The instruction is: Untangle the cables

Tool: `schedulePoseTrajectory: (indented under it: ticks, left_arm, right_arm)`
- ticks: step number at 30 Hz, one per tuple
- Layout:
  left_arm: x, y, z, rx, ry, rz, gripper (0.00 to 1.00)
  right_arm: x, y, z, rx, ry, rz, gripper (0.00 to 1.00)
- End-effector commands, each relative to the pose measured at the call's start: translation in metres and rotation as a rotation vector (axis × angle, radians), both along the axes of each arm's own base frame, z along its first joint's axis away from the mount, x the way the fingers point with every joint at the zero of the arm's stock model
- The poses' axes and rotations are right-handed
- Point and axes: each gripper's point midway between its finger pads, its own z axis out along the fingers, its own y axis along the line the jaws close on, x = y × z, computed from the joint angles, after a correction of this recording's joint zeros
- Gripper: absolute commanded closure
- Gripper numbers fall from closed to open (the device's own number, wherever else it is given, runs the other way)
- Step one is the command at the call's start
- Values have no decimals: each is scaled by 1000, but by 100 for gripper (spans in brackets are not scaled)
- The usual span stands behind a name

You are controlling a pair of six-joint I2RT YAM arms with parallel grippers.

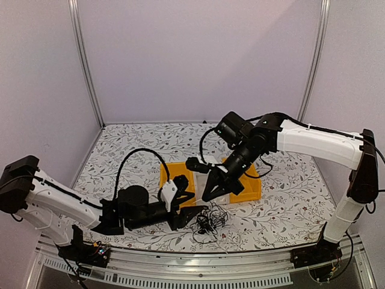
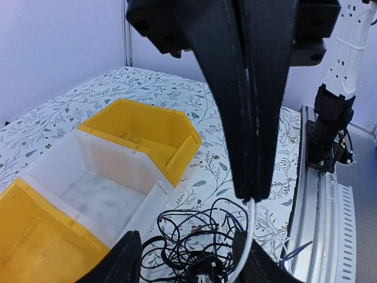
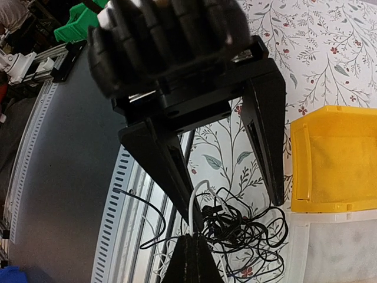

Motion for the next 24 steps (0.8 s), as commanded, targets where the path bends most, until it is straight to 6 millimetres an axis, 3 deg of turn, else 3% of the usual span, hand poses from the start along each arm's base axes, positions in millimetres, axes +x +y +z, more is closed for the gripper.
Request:
schedulePoseTrajectory:
  ticks: [1,7,18,21,24]
  left_arm:
    - [4,-16,21,-71,-67,9,53]
    - [15,-19,10,-77,-91,62,80]
    - [7,-57,-24,-38,-28,-32,86]
    - [4,-62,-31,-45,-12,-50,86]
    - [4,-57,-31,-49,8,-22,87]
  right_arm:
    - [-16,-4,28,73,16,48,100]
    - [-42,-14,89,215,38,159,100]
    - [-49,-26,211,478,-212,205,100]
    - [-42,-28,226,497,-289,170,100]
    - [-39,-28,219,477,-283,161,100]
